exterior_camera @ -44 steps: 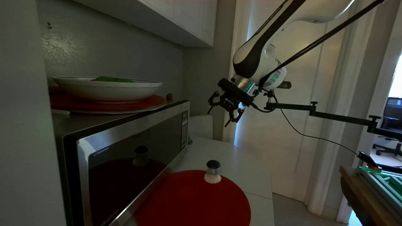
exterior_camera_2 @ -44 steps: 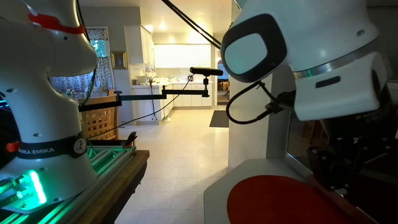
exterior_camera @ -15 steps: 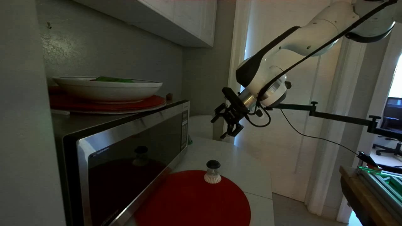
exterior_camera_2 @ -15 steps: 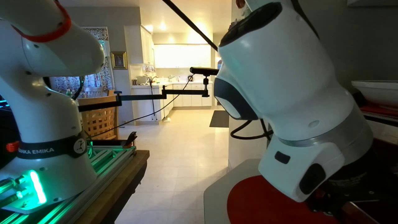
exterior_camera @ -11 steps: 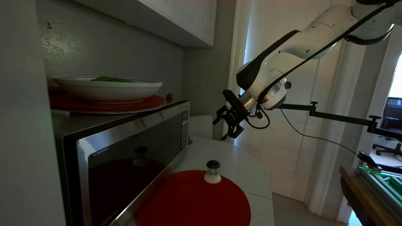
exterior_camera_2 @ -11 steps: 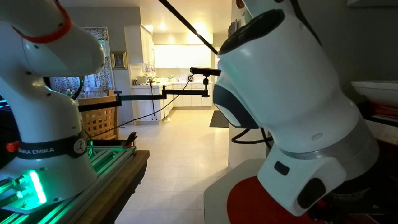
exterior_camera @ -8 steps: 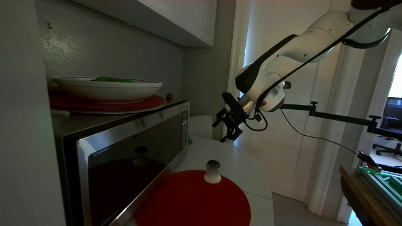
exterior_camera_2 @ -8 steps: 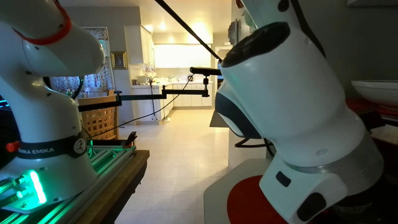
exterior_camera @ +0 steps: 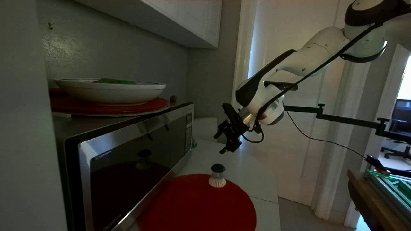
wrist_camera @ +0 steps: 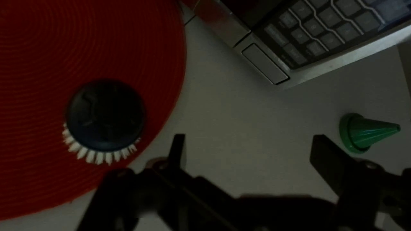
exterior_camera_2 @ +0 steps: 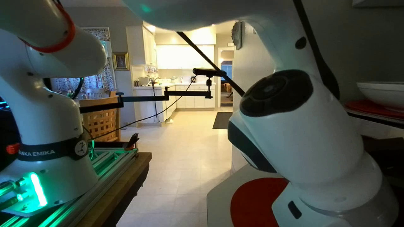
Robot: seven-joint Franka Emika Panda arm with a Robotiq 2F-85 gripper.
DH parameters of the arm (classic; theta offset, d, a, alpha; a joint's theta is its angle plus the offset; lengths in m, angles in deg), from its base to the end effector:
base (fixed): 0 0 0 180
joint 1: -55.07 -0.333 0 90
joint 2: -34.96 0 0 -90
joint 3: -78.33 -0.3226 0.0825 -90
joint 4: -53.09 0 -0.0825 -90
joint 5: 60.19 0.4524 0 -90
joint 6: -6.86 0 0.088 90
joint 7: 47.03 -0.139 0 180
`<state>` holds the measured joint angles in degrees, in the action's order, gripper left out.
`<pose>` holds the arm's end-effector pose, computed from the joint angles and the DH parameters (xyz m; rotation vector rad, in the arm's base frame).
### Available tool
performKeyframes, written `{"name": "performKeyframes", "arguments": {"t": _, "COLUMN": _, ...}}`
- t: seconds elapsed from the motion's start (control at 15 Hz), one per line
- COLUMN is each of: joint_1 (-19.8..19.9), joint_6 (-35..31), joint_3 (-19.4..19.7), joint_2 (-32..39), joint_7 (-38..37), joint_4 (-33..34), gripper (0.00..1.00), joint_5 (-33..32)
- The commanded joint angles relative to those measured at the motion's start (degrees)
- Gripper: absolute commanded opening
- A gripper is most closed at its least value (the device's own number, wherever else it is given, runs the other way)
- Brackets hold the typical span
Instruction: Open the microwave
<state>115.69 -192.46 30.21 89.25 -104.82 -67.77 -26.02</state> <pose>0.6038 -0.1763 0.0510 -1.0096 2.2583 -0.2706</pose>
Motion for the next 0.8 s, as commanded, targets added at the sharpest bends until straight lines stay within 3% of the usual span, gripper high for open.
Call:
{"name": "performKeyframes", "arguments": {"t": 0.0, "joint_1": -3.9, "joint_6": -2.1, "joint_3": 2.9, "joint_2": 3.9, "joint_7": -4.4, "joint_4": 5.3, "gripper": 1.00, "joint_5": -2.6}}
{"name": "performKeyframes", "arguments": {"t": 0.33, "joint_1": -9.7, "joint_6": -0.1, "joint_3": 7.6, "joint_2": 7.2, "joint_7": -7.7, "joint_4": 12.8, "gripper": 1.00, "joint_5": -3.5}}
{"name": "performKeyframes", "arguments": {"t": 0.4, "joint_1": -10.8, "joint_6": 0.2, "joint_3": 8.3, "joint_2": 7.7, "joint_7": -8.4, "joint_4": 14.2, "gripper": 0.80, "joint_5": -3.5}}
{"name": "performKeyframes", "arguments": {"t": 0.73, "joint_1": -14.6, "joint_6": 0.3, "joint_3": 10.6, "joint_2": 9.7, "joint_7": -11.3, "joint_4": 18.5, "gripper": 0.42, "joint_5": -3.3}}
